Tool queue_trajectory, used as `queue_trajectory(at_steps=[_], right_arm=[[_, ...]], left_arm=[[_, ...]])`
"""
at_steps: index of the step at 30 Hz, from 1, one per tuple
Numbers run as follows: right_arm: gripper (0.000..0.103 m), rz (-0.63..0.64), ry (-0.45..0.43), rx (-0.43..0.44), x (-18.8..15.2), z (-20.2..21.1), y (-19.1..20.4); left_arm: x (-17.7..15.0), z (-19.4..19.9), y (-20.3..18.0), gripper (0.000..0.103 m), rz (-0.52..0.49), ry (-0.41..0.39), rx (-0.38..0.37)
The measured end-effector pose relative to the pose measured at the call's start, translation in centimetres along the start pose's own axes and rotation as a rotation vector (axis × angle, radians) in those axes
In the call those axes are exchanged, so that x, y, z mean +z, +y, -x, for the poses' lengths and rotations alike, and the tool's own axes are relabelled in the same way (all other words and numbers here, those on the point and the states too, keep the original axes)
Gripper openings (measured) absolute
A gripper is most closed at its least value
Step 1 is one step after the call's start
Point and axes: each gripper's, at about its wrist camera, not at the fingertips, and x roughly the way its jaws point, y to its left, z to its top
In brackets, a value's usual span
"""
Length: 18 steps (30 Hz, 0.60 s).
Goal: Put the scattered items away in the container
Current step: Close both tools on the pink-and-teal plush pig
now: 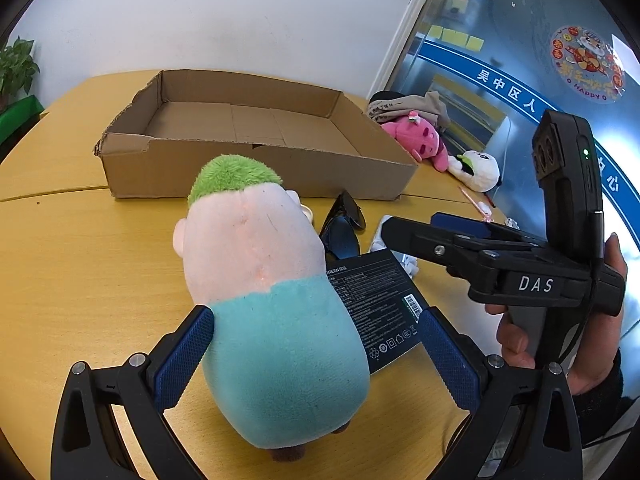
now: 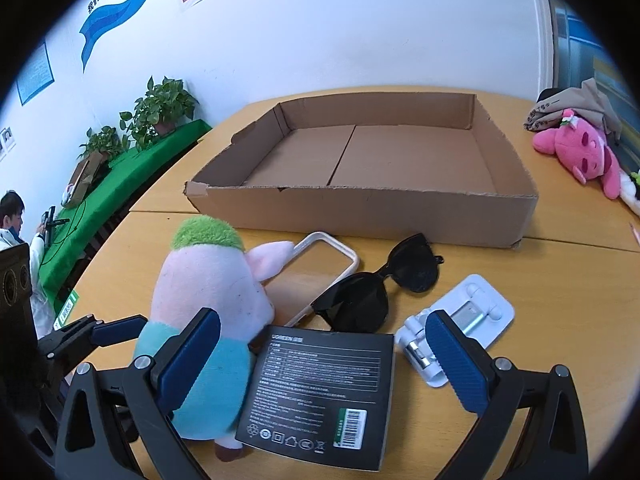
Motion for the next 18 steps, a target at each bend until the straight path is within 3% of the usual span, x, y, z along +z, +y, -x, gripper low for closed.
queue_trajectory(at_steps=[10,18], right_arm=[[0.102,0.010,0.034,0.038,0.1,-1.5,1.5],[0.102,0.046,0.096,0.146,0.0,-3.3,3.5]], left_arm=[[-0.8,-1.5,1.8,0.101,0.039,0.056,0.013],[-1.5,-1.9,2.8,0.092,0.068,0.063,-0.005]])
